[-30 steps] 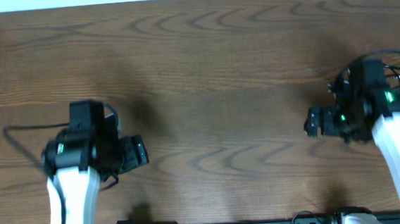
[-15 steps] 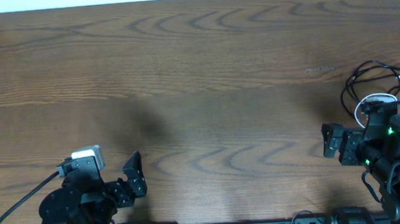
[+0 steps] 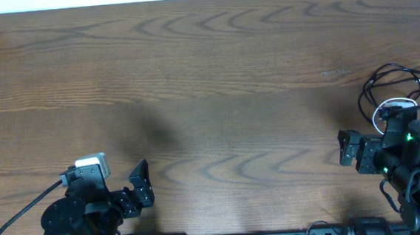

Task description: Untangle cables

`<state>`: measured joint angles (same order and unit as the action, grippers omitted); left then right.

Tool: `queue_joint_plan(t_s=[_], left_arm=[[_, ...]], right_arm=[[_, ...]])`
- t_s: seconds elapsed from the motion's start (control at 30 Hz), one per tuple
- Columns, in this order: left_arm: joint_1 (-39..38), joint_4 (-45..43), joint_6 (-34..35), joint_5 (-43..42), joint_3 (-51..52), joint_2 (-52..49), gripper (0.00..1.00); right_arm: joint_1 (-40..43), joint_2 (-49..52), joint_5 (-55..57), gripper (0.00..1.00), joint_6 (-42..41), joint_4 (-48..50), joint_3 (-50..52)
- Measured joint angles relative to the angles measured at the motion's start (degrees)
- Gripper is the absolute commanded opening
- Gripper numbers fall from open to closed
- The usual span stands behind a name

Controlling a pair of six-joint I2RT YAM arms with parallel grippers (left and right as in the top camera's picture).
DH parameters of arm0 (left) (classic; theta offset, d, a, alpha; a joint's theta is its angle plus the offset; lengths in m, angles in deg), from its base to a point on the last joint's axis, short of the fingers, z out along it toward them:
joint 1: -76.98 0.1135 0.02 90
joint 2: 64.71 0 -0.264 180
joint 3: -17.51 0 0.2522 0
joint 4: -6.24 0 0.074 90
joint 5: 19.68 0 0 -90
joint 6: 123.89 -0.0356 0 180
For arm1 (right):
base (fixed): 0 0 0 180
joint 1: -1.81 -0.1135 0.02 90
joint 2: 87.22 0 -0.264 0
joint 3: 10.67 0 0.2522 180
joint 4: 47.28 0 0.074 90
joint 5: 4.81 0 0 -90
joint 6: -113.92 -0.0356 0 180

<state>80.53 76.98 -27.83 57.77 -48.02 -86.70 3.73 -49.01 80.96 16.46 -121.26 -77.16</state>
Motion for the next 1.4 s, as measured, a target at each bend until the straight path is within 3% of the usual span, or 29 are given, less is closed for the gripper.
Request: queue_joint_plan(t_s=[0.27,0.53,0.7,1.13,1.4], left_arm=[[0.0,0.0,-0.1,0.0,0.0,0.0,0.98],[0.0,0.0,-0.1,0.0,0.0,0.0,0.98],[0.0,0.0,-0.1,0.0,0.1,0.0,0.98],[0.0,0.0,-0.1,0.0,0.2,0.0,0.98],[0.0,0.0,-0.1,0.0,0.2,0.0,0.98]], right_arm=[[0.0,-0.6,2.2,0.99,0.0,2.8,0.5],[-4.3,-12.2,2.7,0.99,0.1,19.0,8.6],[-5.6,-19.1,2.9,0.99,0.0,33.4,17.7],[-7.5,-34.1,3.0,0.99,0.0,57.6,39.6],[-7.5,-37.4,3.0,0.99,0.1,71.8,49.6]])
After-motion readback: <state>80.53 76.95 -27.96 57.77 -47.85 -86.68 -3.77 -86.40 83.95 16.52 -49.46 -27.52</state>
